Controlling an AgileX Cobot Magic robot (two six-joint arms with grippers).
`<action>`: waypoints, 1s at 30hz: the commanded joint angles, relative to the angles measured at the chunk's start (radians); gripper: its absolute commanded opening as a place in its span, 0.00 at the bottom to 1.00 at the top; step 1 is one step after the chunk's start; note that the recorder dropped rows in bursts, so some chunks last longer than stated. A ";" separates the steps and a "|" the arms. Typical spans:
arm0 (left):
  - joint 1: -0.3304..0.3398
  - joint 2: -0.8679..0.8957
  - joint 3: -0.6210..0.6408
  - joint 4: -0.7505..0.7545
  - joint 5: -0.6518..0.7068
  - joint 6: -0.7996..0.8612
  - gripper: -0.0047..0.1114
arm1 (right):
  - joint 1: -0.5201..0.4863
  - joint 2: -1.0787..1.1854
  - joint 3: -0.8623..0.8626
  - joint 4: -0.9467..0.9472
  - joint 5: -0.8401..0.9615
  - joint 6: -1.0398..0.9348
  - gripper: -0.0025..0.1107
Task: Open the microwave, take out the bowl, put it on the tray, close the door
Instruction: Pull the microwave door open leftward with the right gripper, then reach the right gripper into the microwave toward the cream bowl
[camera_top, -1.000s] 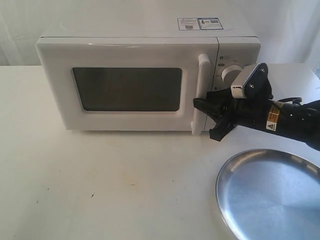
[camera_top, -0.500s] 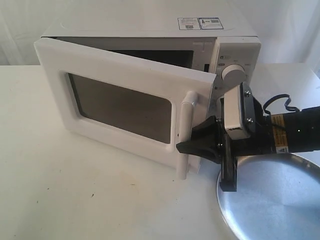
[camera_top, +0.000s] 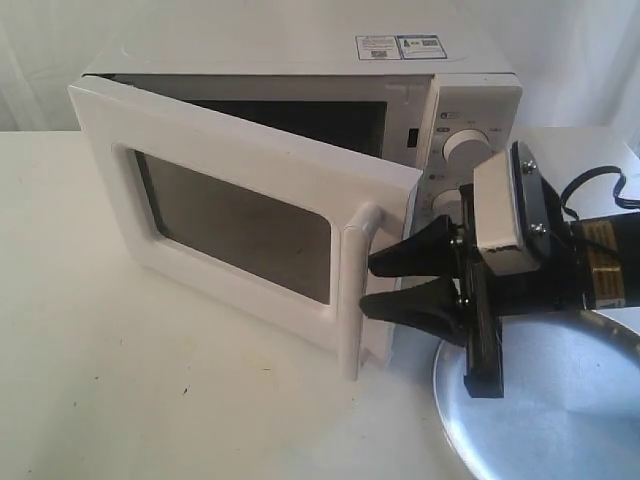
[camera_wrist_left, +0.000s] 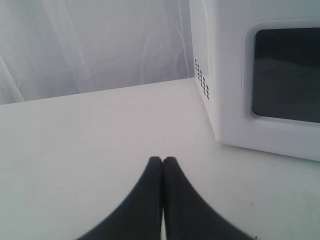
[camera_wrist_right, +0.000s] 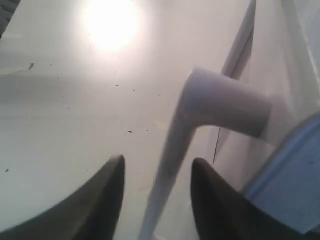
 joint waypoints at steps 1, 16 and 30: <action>-0.002 -0.002 -0.003 -0.005 0.001 0.000 0.04 | -0.004 -0.054 -0.002 -0.013 0.005 0.112 0.47; -0.002 -0.002 -0.003 -0.005 0.001 0.000 0.04 | -0.002 -0.449 0.042 0.031 0.243 0.406 0.02; -0.002 -0.002 -0.003 -0.005 0.001 0.000 0.04 | 0.017 0.002 0.061 0.363 0.143 -0.162 0.02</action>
